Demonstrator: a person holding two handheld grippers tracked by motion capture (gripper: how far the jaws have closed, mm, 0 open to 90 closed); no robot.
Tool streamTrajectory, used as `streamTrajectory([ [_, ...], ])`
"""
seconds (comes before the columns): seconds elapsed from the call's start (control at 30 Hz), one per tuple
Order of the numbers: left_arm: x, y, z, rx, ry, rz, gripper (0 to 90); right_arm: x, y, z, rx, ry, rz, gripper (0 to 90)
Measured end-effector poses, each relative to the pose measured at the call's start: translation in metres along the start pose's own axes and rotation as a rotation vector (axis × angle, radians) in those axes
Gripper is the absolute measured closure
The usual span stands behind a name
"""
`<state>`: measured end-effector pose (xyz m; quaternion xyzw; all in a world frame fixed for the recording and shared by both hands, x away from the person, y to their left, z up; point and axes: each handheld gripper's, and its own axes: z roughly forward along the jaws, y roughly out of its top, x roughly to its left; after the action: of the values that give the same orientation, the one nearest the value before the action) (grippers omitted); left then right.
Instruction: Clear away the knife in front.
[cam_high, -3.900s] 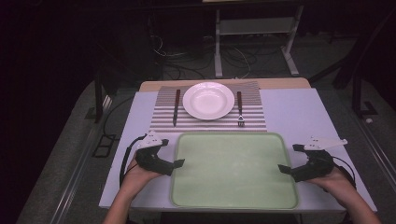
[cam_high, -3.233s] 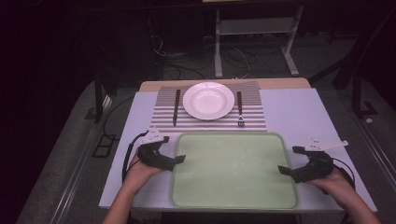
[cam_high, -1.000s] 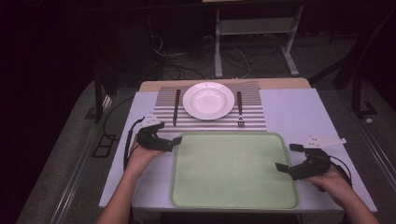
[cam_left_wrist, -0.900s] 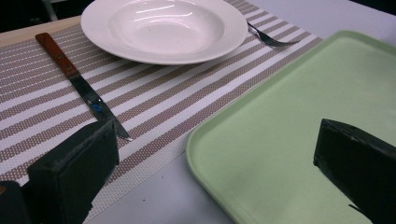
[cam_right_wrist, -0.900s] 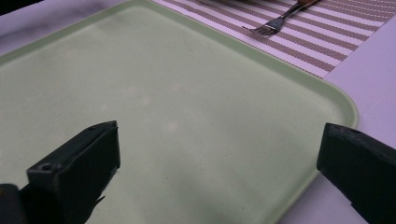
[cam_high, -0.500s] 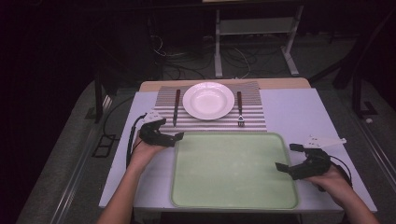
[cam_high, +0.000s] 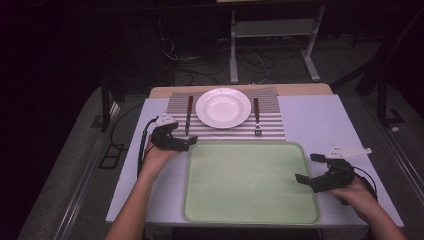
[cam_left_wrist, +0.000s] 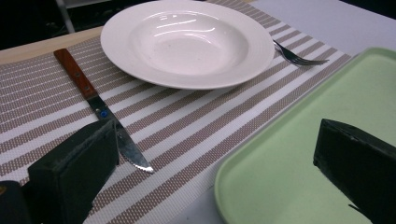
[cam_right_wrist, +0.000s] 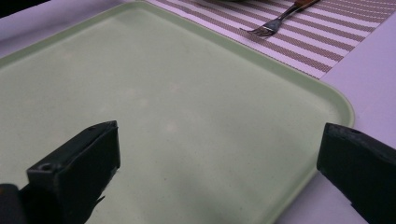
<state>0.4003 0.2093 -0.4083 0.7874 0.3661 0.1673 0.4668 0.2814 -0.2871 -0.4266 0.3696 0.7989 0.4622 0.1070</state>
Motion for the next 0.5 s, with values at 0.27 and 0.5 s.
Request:
streamTrajectory([
  [0.27,0.006,0.004,0.007,0.001,0.011,-0.006,0.0,0.000,0.000,0.000,0.000,0.001,0.003,0.0],
  [0.5,0.010,0.008,0.011,-0.003,0.019,-0.010,0.0,0.000,0.000,0.000,0.001,0.000,0.004,0.0],
])
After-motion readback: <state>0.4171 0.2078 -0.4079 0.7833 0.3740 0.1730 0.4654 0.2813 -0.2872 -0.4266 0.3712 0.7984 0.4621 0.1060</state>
